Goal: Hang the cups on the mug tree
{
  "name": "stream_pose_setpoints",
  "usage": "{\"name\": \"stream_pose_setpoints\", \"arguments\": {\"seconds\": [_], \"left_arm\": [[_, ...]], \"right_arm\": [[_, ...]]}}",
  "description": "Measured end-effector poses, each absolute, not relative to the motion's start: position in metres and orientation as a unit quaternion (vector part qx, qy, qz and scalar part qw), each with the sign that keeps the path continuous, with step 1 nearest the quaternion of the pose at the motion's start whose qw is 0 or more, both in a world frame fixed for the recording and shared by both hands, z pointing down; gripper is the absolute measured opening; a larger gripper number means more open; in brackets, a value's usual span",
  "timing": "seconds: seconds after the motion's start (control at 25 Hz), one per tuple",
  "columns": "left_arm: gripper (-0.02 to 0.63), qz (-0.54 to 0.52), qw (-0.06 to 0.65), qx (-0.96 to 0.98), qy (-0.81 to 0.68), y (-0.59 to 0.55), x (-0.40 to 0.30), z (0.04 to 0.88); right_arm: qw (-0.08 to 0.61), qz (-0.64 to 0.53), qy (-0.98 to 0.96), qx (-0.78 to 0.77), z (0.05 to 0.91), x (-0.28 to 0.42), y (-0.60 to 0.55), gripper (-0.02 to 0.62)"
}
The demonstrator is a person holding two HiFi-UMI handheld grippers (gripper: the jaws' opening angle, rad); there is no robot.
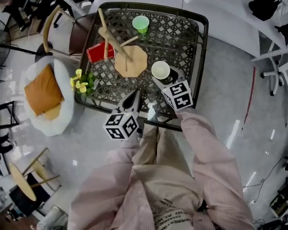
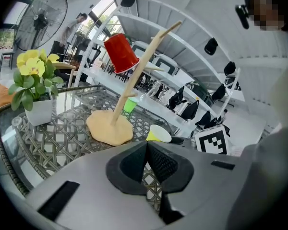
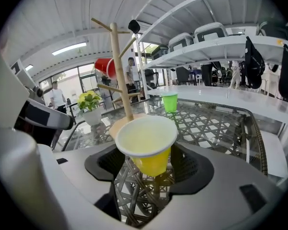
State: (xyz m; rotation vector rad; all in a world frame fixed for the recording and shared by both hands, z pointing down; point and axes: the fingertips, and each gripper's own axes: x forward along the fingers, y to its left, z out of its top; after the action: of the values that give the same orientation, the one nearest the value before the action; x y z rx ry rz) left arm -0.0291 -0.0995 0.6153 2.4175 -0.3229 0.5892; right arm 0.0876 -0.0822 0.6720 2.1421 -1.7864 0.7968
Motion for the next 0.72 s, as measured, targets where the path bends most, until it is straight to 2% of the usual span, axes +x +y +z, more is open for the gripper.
{"name": "stream_pose_setpoints", "arguments": {"seconds": [0.72], "left_arm": [[-0.002,0.194,0.299,0.927,-0.114,-0.101,-0.027,0.579]], "right_arm": [[0.129,0.252,-0.612,0.738,0.621,0.094,-0.09,0.29]]}}
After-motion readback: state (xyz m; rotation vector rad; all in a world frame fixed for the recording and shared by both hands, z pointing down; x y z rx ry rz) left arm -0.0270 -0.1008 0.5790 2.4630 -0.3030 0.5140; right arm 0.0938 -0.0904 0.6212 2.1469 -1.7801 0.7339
